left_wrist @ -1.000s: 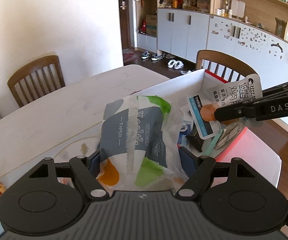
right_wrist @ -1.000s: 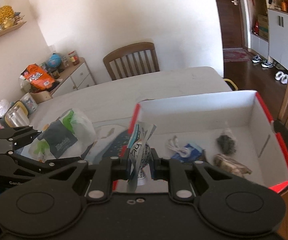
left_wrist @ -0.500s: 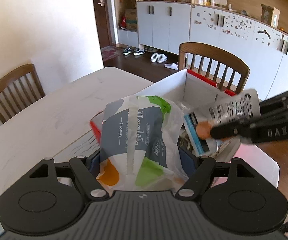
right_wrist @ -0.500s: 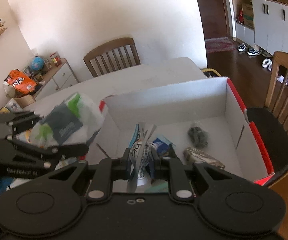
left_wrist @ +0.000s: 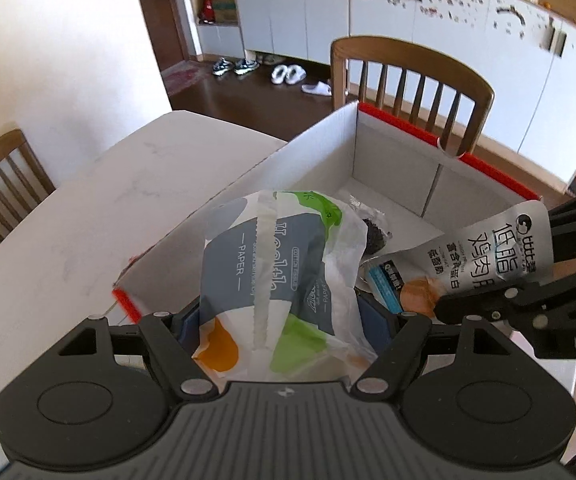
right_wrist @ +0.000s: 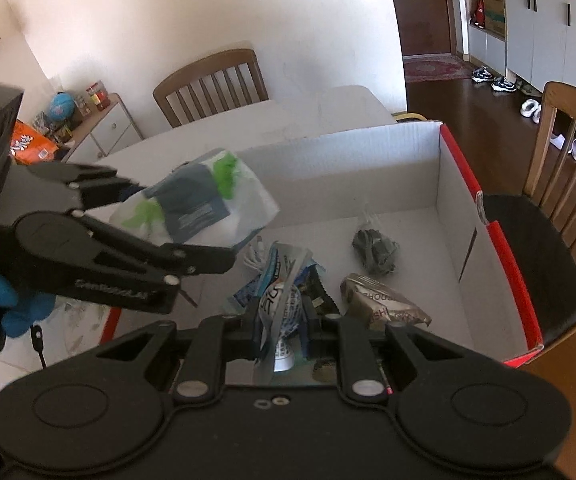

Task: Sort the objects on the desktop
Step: 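Lower and open the left gripper to drop the tissue pack while the right drops the sausage pack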

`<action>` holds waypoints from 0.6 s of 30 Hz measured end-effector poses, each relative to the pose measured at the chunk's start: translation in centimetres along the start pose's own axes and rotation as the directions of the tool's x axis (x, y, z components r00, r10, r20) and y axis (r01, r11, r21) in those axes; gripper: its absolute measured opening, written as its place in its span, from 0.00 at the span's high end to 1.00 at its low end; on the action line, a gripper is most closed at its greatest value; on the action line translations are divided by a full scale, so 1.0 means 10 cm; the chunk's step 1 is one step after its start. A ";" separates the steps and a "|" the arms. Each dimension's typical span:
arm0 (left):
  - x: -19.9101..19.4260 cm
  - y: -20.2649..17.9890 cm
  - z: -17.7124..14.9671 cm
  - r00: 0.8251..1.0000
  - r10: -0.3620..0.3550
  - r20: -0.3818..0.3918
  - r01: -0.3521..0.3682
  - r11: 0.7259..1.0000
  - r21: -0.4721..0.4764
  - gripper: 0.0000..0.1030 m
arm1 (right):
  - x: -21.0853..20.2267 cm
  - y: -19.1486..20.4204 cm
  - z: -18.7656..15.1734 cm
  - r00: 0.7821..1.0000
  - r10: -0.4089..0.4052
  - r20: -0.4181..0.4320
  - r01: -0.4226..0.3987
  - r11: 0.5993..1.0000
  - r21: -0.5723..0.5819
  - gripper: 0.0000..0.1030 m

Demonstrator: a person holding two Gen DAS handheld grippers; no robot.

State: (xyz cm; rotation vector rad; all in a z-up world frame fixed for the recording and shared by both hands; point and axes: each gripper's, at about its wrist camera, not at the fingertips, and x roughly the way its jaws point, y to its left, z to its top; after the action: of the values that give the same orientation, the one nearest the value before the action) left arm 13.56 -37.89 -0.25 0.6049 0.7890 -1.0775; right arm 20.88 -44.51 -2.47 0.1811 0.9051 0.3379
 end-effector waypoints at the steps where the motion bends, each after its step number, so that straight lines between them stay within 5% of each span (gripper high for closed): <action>1: 0.05 0.00 0.02 1.000 -0.002 -0.011 0.002 1.000 0.006 0.25 | 0.02 -0.01 0.00 1.000 0.004 -0.009 -0.004 1.000 -0.002 0.83; 18: 0.66 0.06 0.18 0.986 -0.013 -0.167 0.021 0.999 0.044 0.25 | 0.24 -0.03 0.03 0.991 0.082 -0.106 -0.081 0.997 0.020 0.83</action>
State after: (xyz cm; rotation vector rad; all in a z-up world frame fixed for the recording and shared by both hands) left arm 16.29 -42.59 -4.51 0.7358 0.9181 -1.0728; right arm 22.56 -43.88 -4.13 0.2165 1.0075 0.4197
